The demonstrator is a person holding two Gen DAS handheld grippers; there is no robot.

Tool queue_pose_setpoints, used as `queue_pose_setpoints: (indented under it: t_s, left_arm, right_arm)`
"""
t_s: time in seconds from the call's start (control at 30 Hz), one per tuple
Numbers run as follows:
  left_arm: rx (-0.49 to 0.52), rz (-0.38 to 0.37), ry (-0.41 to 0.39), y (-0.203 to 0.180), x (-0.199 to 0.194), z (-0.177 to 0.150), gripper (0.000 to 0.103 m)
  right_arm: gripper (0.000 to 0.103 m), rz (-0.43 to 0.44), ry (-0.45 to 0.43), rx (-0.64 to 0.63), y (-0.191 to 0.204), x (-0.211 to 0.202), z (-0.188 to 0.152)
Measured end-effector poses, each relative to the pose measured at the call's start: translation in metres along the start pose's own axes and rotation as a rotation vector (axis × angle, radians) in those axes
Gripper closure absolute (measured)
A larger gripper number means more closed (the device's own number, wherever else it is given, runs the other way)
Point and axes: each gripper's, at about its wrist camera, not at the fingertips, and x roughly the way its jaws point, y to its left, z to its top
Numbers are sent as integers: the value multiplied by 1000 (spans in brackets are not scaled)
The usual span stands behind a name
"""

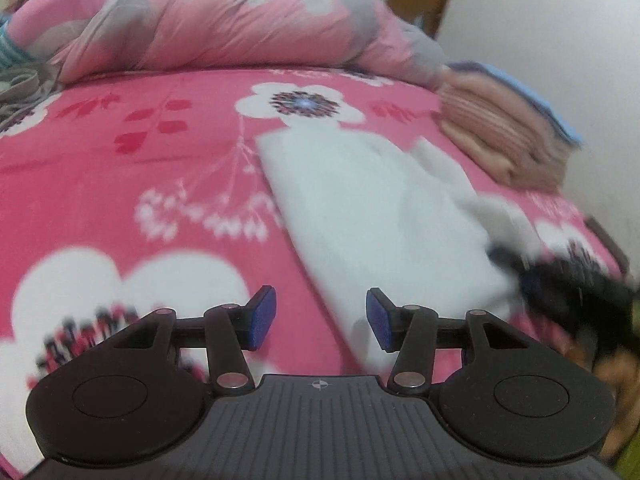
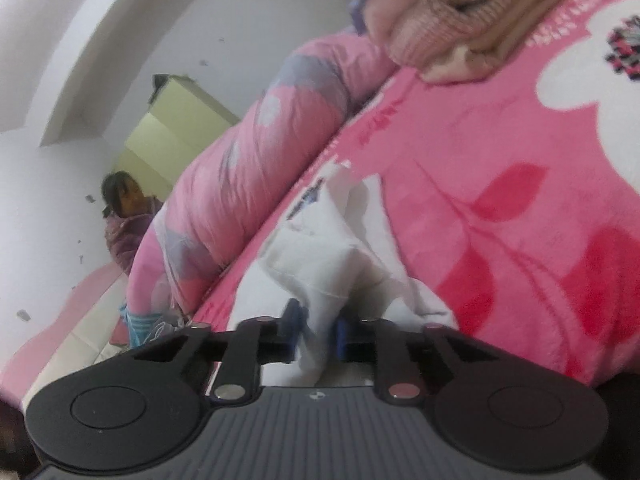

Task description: Fold clothes

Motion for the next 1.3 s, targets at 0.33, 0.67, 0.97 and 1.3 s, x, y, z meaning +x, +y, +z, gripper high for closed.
queue_pose_setpoints:
  t_s: [0.33, 0.67, 0.97, 1.3]
  left_arm:
    - [-176, -87, -23, 26, 0, -15, 49]
    - [-130, 13, -6, 21, 9, -6, 49]
    - [-106, 82, -105, 12, 3, 17, 49]
    - [83, 74, -84, -36, 44, 16, 53]
  right_arm:
    - [100, -75, -43, -25, 15, -22, -11]
    - [77, -170, -15, -13, 9, -37, -10]
    - [78, -182, -145, -325, 39, -91, 24]
    - [94, -324, 53, -633, 37, -23, 0]
